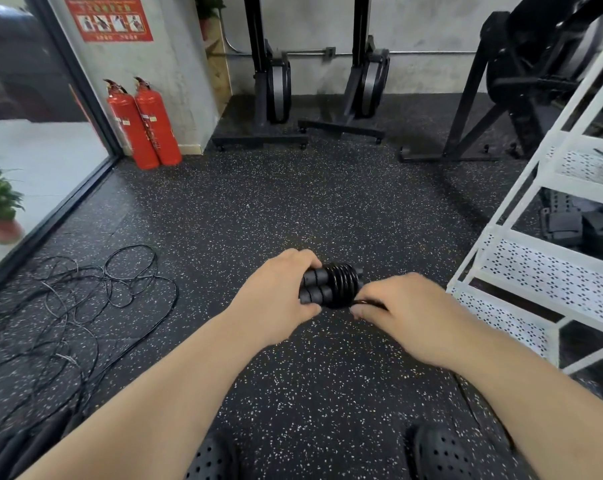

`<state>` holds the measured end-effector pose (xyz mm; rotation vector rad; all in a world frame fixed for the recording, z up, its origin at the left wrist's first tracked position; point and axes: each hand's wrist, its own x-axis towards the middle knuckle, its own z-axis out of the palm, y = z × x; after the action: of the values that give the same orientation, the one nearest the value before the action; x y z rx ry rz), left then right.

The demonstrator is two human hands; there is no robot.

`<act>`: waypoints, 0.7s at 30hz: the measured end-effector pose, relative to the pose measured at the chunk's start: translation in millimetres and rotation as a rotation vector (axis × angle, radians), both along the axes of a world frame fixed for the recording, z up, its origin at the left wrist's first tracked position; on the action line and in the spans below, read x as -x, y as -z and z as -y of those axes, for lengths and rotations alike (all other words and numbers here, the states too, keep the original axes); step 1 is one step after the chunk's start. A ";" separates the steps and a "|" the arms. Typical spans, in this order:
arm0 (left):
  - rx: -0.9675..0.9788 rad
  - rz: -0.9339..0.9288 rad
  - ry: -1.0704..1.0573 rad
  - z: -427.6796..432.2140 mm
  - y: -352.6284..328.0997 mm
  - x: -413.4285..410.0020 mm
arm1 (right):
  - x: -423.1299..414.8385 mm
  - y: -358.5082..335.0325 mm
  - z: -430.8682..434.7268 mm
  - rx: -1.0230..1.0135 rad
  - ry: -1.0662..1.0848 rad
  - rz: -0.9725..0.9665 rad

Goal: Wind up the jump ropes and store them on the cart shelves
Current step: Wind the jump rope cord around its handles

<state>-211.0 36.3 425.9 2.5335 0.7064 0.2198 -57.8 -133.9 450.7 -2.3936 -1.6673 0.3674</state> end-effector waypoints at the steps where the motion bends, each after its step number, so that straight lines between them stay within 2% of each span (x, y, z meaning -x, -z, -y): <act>1: -0.003 -0.011 0.049 3.1 -1.0 -0.5 | -5.6 -3.4 1.3 -0.016 -0.009 0.017; 5: 0.072 -0.054 0.268 12.8 -3.5 0.0 | -29.0 -4.8 4.7 -0.076 -0.026 -0.029; 9: 0.328 -0.016 0.340 22.3 -13.4 3.0 | -44.3 -4.8 9.6 -0.167 0.059 -0.313; 13: 0.436 0.050 0.377 22.1 -26.8 5.3 | -49.3 -13.9 16.5 -0.280 0.095 -0.566; 18: 0.771 0.227 0.373 24.2 -34.4 9.8 | -41.4 -5.8 11.9 -0.351 0.212 -0.918; 19: 0.808 0.268 0.346 23.3 -34.0 9.0 | -36.2 -0.9 8.1 -0.353 0.280 -0.950; 21: 0.788 0.353 0.267 19.6 -30.3 6.4 | -21.6 11.8 -0.2 -0.302 0.419 -0.814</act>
<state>-217.4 16.7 456.2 1.7429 0.2325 0.2299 -36.2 -133.7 438.9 -1.8969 -0.7789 0.8021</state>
